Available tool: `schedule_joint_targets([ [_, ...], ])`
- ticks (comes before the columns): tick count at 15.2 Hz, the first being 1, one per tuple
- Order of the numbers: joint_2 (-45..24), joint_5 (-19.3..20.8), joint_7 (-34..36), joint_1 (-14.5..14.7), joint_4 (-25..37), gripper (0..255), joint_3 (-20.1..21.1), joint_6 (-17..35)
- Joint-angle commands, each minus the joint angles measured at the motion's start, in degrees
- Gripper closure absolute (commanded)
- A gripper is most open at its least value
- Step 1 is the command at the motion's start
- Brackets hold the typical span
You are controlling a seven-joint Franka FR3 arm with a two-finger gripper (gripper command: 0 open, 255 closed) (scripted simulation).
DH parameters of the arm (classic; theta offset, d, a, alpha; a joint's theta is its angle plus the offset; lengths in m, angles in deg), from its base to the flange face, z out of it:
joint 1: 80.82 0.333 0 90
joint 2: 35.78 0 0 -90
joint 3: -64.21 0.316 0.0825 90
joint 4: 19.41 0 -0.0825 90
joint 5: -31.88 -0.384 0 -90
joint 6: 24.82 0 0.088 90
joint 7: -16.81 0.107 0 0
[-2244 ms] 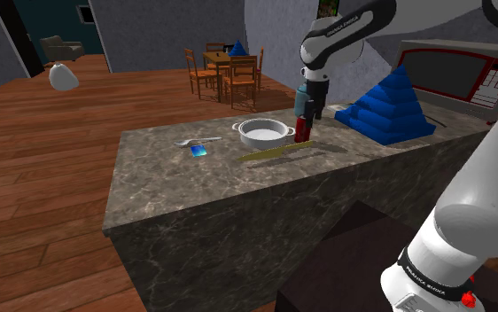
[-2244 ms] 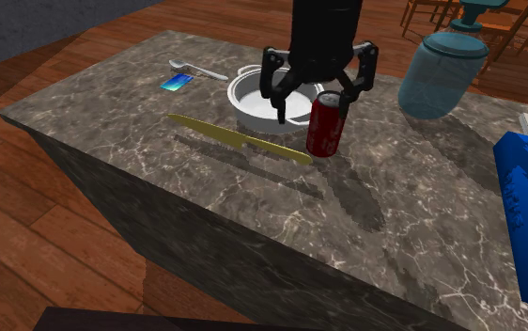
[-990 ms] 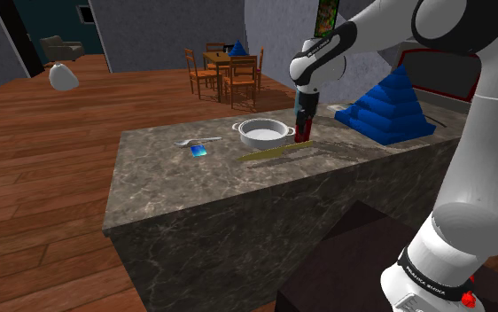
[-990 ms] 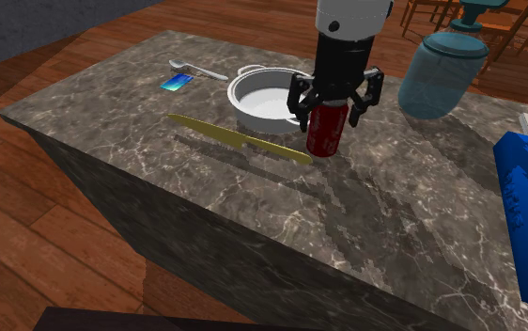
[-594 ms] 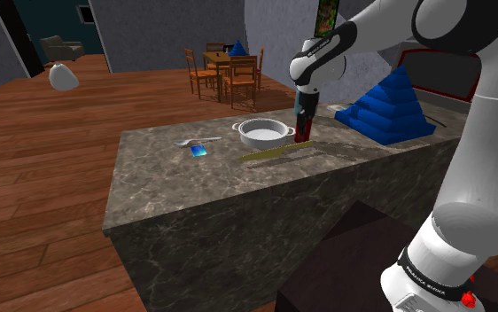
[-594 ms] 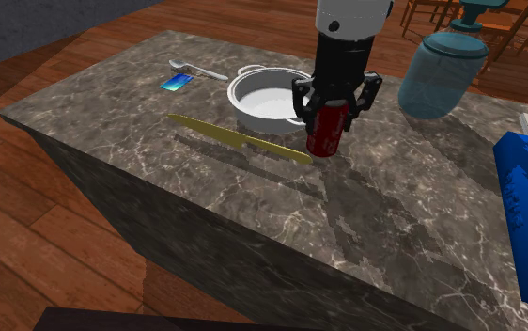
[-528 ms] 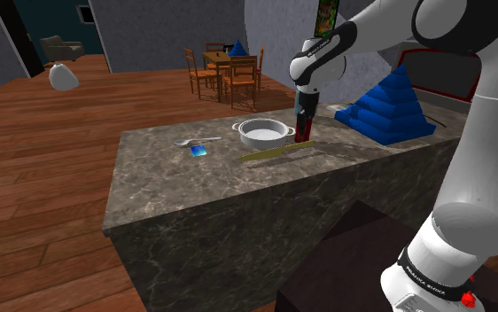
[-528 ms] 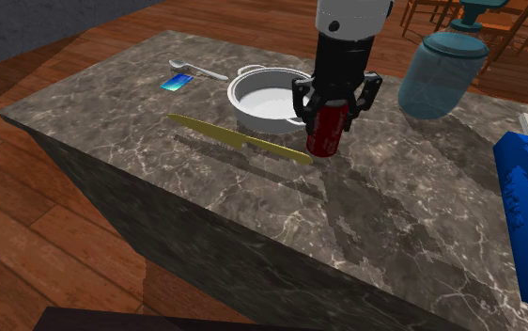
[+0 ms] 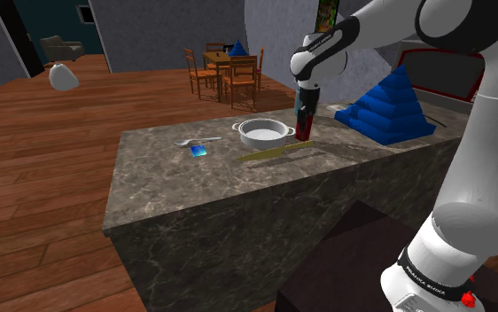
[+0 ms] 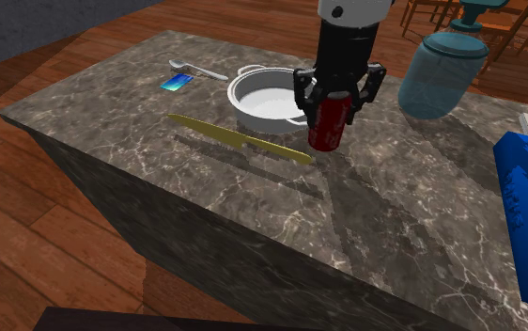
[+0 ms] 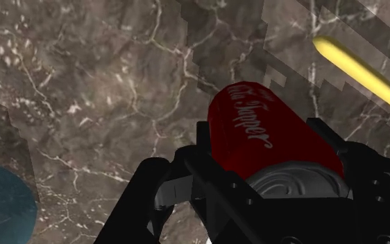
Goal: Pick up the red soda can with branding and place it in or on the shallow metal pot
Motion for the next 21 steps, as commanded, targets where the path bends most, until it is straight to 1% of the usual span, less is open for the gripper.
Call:
schedule_joint_targets([
  [1,0.73,0.26,0.22,0.11,0.68,255,-0.02,-1.38],
  [19,4.36,1.47,0.75,0.36,9.82,255,-0.16,-13.97],
  [21,1.88,0.78,2.41,1.26,13.69,255,0.72,-15.51],
])
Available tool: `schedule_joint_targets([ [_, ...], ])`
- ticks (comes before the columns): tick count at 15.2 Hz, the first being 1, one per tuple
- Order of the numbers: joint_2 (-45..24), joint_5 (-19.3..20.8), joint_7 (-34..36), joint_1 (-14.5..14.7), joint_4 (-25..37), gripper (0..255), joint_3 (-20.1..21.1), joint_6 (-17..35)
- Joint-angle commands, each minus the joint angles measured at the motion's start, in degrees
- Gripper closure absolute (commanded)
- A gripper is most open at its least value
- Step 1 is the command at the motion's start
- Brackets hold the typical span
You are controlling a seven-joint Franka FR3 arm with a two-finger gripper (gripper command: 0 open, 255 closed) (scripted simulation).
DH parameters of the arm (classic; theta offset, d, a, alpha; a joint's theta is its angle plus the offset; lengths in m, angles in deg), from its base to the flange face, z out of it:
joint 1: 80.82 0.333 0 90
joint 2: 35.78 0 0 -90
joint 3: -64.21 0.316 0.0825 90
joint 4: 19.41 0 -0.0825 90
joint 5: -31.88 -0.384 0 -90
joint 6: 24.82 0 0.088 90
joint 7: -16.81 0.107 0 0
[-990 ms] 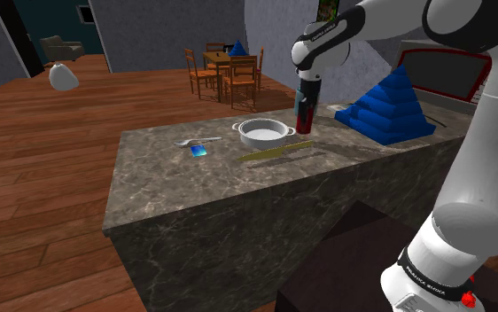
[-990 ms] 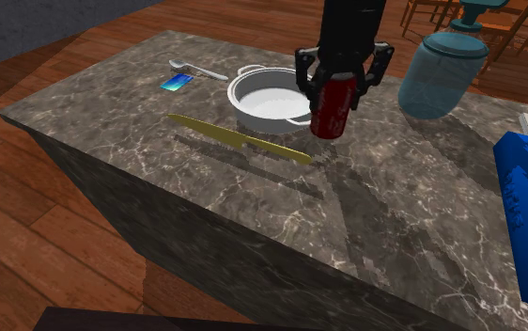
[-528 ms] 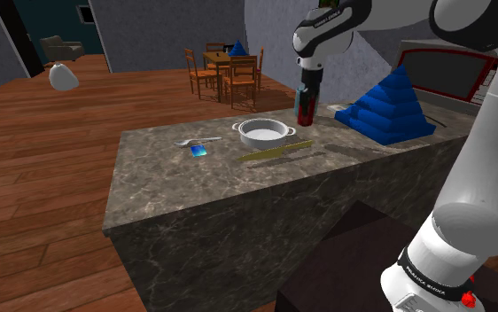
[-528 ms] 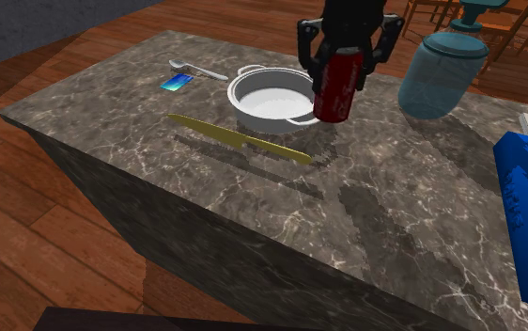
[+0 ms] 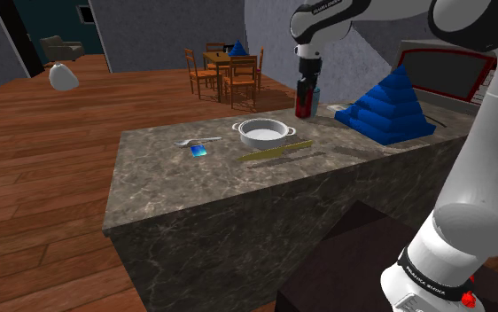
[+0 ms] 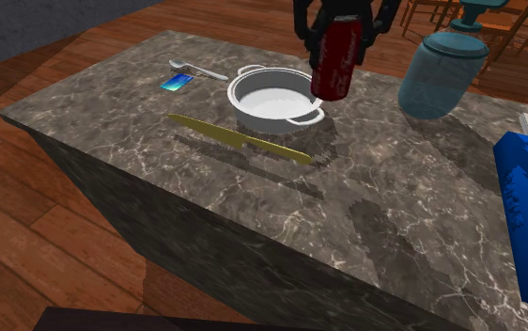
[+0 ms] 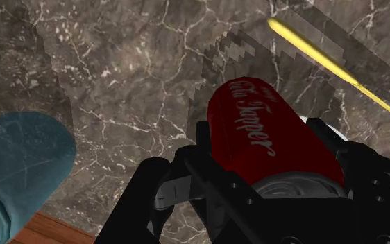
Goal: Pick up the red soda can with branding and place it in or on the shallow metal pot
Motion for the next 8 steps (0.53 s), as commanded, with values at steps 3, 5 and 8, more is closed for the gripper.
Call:
schedule_joint_targets([
  [3,-5.23,-1.32,3.06,1.59,8.29,255,1.58,-3.31],
  [5,-8.30,-1.98,4.60,2.31,13.25,255,2.33,-5.30],
  [8,-13.54,-2.96,6.82,3.20,21.86,255,3.34,-8.81],
])
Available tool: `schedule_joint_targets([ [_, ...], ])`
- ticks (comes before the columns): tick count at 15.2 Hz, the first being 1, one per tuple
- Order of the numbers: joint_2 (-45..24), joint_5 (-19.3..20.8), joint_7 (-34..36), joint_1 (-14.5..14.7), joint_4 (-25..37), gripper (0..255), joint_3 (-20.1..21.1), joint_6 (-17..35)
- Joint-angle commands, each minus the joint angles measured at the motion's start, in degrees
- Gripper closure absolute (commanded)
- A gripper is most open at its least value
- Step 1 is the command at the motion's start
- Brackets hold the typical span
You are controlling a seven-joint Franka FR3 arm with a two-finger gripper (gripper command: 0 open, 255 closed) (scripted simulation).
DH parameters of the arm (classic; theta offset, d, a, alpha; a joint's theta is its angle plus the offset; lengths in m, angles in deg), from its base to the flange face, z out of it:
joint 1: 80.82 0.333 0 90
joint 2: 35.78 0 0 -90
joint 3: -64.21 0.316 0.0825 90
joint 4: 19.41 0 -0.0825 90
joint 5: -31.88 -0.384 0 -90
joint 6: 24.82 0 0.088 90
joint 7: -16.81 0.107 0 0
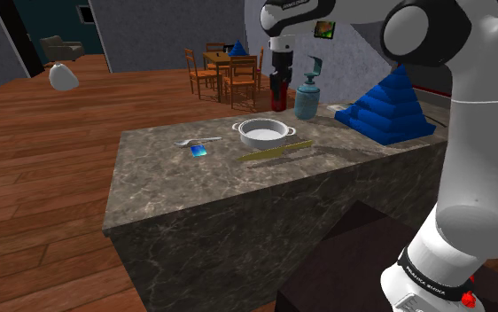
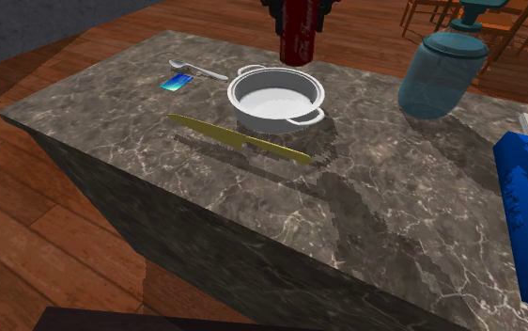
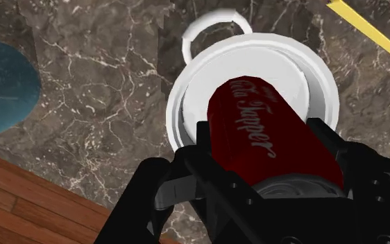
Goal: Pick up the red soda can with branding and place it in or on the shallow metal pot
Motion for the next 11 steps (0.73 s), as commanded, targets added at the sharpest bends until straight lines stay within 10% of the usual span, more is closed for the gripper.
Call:
schedule_joint_targets([
  [1,-3.34,-0.55,1.73,0.71,6.03,255,0.71,-2.74],
  [3,-8.15,-1.31,3.30,1.06,14.19,255,1.38,-6.15],
  [11,-7.31,-1.16,3.35,1.58,6.68,255,1.45,0.50],
])
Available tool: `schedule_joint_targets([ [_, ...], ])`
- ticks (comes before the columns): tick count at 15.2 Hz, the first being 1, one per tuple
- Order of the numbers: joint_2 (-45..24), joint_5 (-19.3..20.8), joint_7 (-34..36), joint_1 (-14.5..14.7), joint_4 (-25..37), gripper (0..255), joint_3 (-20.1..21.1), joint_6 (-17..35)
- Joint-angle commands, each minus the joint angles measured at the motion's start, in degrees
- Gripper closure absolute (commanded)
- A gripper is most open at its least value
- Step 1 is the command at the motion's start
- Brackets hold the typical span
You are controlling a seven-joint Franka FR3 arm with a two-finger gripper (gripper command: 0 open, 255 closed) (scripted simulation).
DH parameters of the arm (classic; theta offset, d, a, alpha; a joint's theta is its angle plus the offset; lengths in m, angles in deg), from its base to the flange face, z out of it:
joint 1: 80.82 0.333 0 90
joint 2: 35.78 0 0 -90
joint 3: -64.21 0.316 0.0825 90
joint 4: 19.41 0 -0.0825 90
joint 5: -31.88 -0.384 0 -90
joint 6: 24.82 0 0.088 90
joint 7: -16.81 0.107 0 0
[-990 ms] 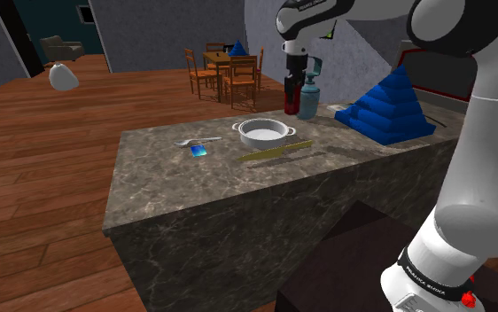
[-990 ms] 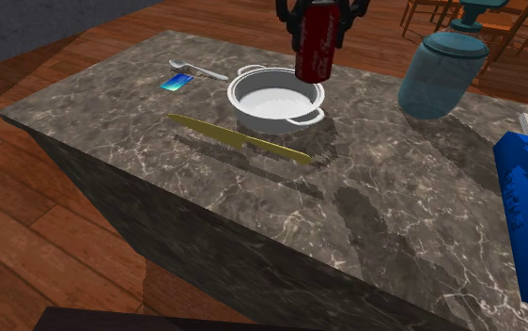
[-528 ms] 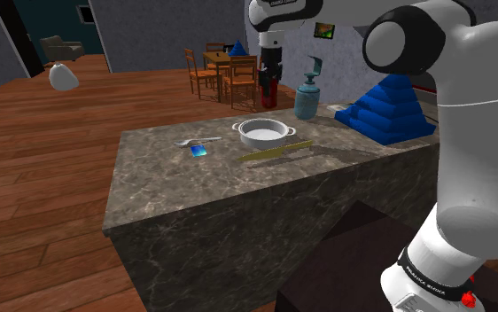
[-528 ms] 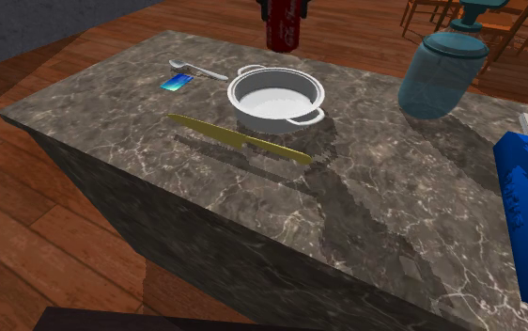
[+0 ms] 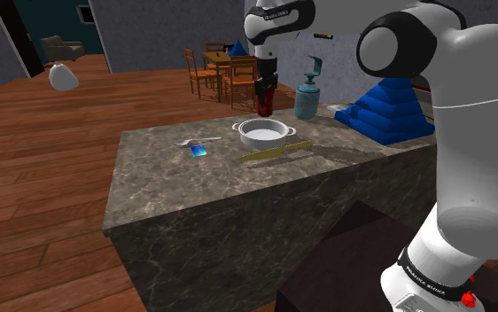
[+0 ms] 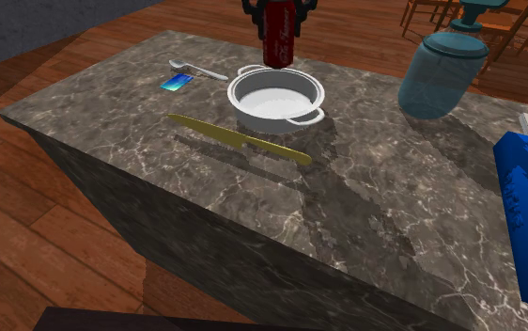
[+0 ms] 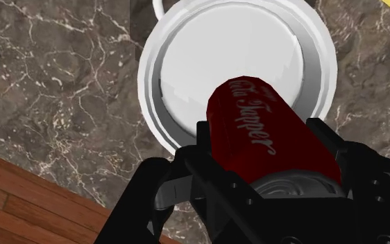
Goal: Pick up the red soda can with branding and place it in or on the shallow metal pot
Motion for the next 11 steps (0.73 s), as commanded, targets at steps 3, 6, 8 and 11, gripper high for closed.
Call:
schedule_joint_targets([
  [3,0.22,0.01,0.00,0.21,-3.42,255,0.04,3.25],
  [6,0.09,-0.04,-0.01,0.30,-5.53,255,0.09,5.49],
  [8,-0.08,-0.08,-0.03,0.35,-6.83,255,0.12,6.95],
  [11,-0.48,-0.19,-0.07,0.41,-8.84,255,0.19,9.35],
])
